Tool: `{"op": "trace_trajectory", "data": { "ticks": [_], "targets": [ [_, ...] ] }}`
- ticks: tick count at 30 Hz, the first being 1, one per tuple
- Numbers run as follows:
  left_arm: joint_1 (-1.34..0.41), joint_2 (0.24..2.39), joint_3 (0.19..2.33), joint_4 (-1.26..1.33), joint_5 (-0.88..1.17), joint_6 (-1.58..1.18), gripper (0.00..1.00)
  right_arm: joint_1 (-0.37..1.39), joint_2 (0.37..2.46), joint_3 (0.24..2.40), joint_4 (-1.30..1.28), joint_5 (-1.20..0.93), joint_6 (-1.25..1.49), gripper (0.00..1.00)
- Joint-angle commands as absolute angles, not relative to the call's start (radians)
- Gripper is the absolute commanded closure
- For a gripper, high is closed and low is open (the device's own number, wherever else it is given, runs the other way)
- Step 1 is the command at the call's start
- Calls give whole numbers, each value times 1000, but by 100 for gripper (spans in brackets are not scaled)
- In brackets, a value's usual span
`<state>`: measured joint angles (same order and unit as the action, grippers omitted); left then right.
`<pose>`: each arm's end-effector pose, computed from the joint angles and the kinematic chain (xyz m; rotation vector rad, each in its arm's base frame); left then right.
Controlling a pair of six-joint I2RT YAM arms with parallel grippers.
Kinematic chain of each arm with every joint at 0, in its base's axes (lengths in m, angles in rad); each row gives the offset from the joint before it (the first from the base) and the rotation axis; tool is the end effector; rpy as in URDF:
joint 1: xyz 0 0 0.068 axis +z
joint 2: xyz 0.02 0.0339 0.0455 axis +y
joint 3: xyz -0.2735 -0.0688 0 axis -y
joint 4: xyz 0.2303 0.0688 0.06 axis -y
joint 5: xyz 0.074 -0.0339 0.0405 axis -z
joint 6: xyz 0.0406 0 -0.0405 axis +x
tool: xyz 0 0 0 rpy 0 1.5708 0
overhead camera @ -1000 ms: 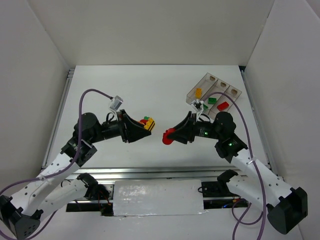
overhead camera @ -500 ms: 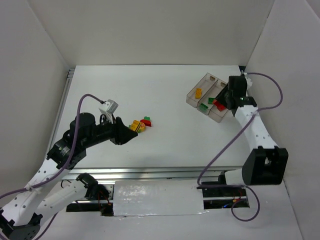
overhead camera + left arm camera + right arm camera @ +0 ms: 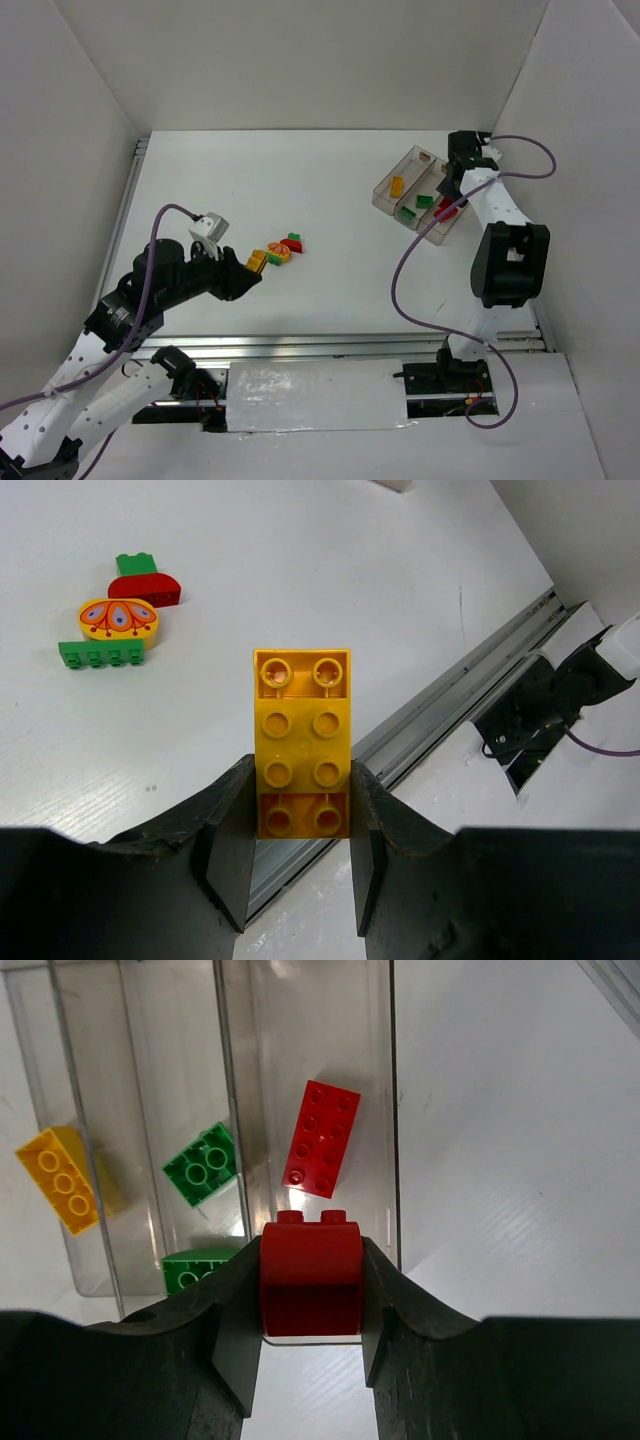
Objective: Sort the legos into containers by color
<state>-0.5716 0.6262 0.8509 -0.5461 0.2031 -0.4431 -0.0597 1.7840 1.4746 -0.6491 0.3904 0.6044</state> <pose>0.0944 -0.0704 0.3477 0.2721 1.9653 -0.8694 0.3780 -0.0381 0.2766 0.9400 2.2581 -0.2573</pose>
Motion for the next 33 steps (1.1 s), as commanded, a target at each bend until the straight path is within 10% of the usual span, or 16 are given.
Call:
{"op": "trace_trajectory", "data": {
  "ticks": [1, 4, 5, 6, 14, 24, 33],
  "targets": [
    [-566, 621, 848, -526, 189, -417, 100, -67, 1782, 1517, -681, 437, 610, 92],
    [-566, 623, 847, -526, 189, -417, 100, -67, 1770, 1500, -673, 439, 615, 65],
    [-566, 626, 850, -523, 189, -419, 100, -67, 1766, 1484, -669, 436, 615, 34],
    [-566, 630, 848, -523, 186, -420, 100, -69, 1761, 1477, -660, 433, 621, 25],
    [-566, 773, 890, -516, 172, -477, 100, -69, 1704, 1467, -664, 385, 632, 17],
    [-577, 1253, 1110, -313, 136, -538, 100, -9, 1148, 1135, -502, -116, 604, 8],
    [-647, 2059, 1922, -374, 141, -428, 100, -11, 861, 991, -563, -325, 537, 2]
  ]
}}
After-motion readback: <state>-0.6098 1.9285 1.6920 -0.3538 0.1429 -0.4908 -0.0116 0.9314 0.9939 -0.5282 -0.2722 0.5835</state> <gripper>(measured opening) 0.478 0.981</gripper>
